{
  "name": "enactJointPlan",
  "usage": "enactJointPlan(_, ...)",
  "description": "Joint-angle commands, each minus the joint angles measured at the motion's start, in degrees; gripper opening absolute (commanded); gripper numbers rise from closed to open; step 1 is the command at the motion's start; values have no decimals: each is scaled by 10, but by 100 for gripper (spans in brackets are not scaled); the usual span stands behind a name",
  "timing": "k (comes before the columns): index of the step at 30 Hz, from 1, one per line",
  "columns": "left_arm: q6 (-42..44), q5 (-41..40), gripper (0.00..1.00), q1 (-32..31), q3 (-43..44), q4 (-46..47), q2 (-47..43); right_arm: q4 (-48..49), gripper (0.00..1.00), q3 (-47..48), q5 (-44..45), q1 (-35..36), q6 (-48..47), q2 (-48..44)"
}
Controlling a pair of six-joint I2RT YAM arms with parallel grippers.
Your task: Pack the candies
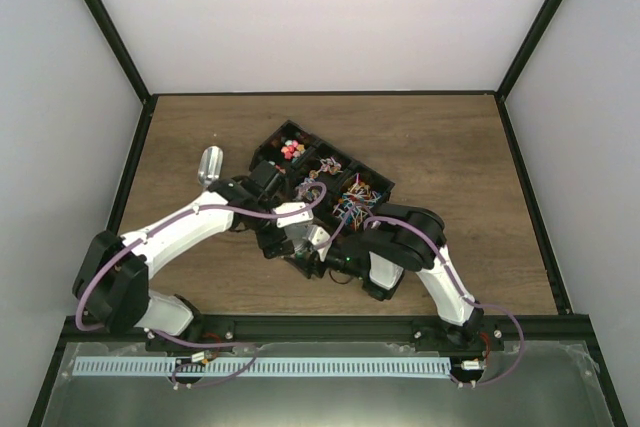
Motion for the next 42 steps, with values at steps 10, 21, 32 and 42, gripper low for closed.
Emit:
enactJointPlan(10, 448, -6, 91, -3, 68, -147, 57, 206, 63, -30, -150, 5, -2, 4)
enactJointPlan(21, 376, 47, 100, 27, 111, -182, 41, 194, 62, -33, -99, 5, 4, 0)
enactJointPlan(32, -18, 63, 100, 28, 7, -19, -83, 172, 63, -8, 14, 5, 11, 10)
enactJointPlan(42, -130, 0, 100, 10, -24, 51, -64, 160, 63, 3, 41, 5, 9, 12)
